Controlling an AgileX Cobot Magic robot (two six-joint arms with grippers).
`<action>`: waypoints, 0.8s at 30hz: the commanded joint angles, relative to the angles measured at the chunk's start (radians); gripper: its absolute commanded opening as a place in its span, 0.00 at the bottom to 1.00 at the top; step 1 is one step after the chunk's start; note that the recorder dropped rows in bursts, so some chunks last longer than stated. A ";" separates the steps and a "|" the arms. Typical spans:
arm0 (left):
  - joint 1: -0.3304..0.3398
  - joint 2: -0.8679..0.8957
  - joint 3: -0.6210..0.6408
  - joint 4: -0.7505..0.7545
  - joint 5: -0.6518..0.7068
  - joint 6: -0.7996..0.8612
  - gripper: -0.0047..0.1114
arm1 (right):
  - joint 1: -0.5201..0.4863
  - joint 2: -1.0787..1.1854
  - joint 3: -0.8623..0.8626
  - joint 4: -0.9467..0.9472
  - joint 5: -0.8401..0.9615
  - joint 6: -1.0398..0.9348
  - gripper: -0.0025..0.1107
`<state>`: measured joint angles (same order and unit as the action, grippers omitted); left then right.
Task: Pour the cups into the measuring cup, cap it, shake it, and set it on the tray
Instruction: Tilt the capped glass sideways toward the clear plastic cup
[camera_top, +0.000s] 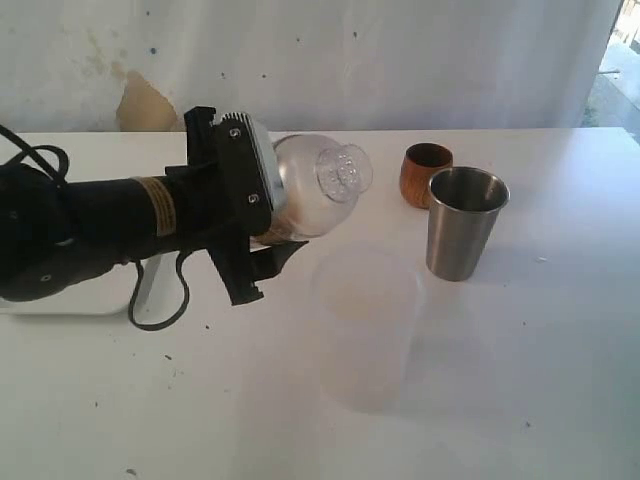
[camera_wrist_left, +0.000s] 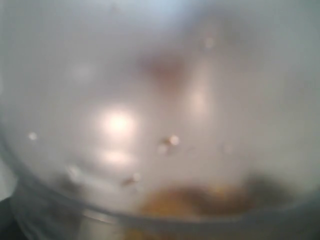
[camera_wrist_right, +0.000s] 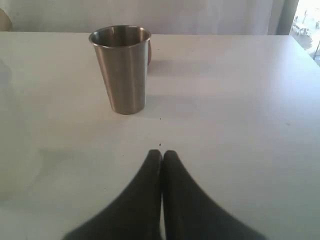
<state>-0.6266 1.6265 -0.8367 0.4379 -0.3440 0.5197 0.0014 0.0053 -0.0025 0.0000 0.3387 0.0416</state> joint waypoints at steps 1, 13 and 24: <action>-0.002 -0.010 -0.028 -0.123 -0.034 0.115 0.04 | -0.001 -0.005 0.002 0.000 -0.002 0.000 0.02; -0.016 -0.010 -0.108 -0.127 0.116 0.248 0.04 | -0.001 -0.005 0.002 0.000 -0.002 0.000 0.02; -0.061 -0.009 -0.108 -0.127 0.089 0.510 0.04 | -0.001 -0.005 0.002 0.000 -0.002 0.000 0.02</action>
<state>-0.6855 1.6272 -0.9302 0.3194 -0.1689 0.9827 0.0014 0.0053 -0.0025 0.0000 0.3387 0.0416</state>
